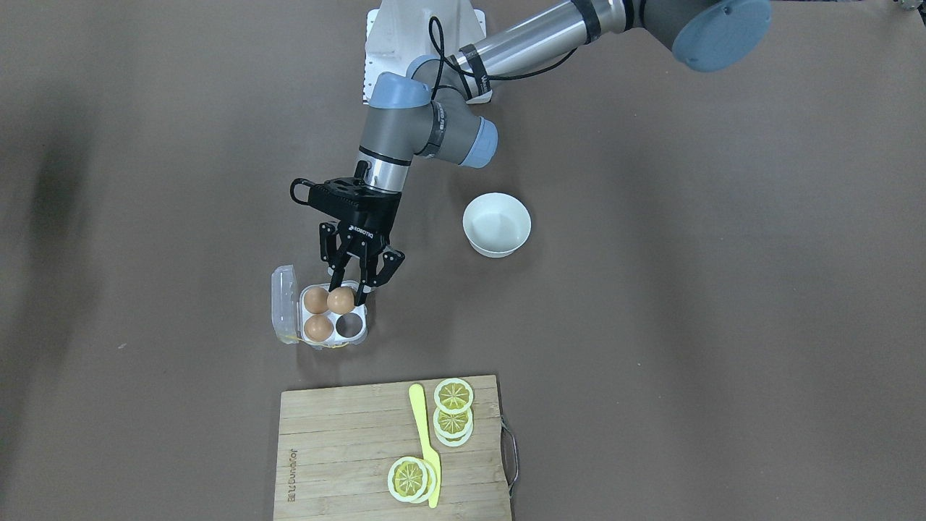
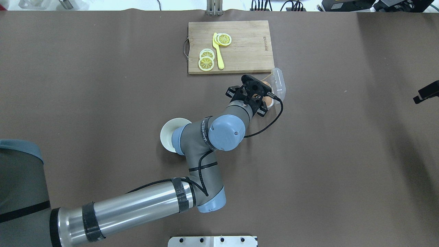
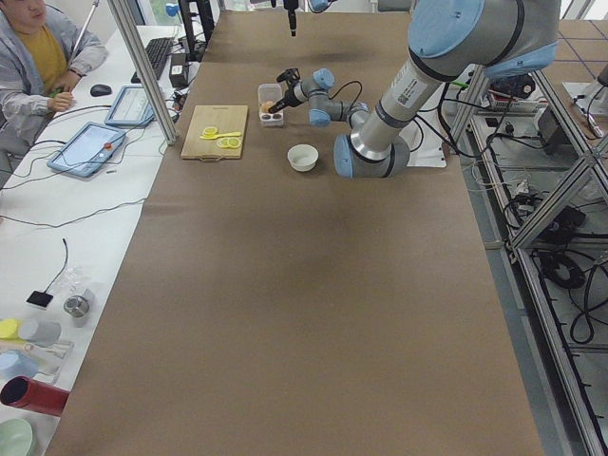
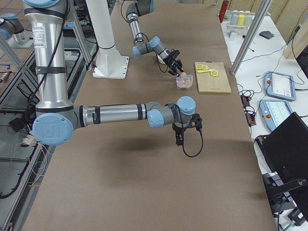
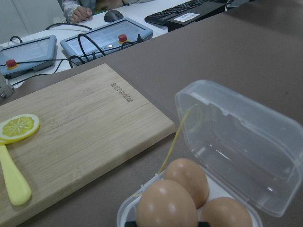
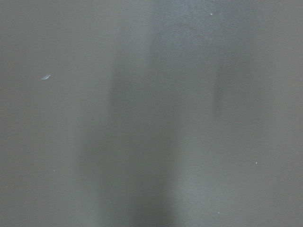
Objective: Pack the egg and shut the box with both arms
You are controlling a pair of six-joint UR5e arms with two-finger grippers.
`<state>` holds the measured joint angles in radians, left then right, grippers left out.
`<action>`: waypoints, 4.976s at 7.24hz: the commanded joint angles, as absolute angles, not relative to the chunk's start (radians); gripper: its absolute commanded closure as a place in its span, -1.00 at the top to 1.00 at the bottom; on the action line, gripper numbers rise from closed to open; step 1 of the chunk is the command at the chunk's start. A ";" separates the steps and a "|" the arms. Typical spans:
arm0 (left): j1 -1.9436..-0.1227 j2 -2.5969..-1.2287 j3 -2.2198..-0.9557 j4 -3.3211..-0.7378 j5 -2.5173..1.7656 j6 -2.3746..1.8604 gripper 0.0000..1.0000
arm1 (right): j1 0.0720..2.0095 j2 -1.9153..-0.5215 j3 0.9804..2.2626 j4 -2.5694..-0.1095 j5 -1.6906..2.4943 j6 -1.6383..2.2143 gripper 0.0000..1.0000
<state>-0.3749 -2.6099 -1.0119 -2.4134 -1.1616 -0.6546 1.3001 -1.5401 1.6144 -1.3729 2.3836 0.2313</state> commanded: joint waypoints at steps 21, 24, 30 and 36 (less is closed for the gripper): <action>-1.287 -1.988 -1.466 -1.911 -2.347 -0.670 0.94 | 0.815 -0.939 1.553 -1.367 2.077 1.104 -1.00; -1.302 -1.987 -1.471 -1.904 -2.349 -0.670 0.94 | 0.765 -0.822 1.508 -1.326 2.023 1.251 -1.00; -1.425 -1.922 -1.497 -1.826 -2.336 -0.392 0.94 | 1.257 -1.150 1.575 -1.438 2.327 0.680 0.82; -1.578 -1.723 -1.477 -1.685 -2.338 -0.003 0.95 | 1.443 -1.445 1.591 -1.526 2.306 0.120 1.00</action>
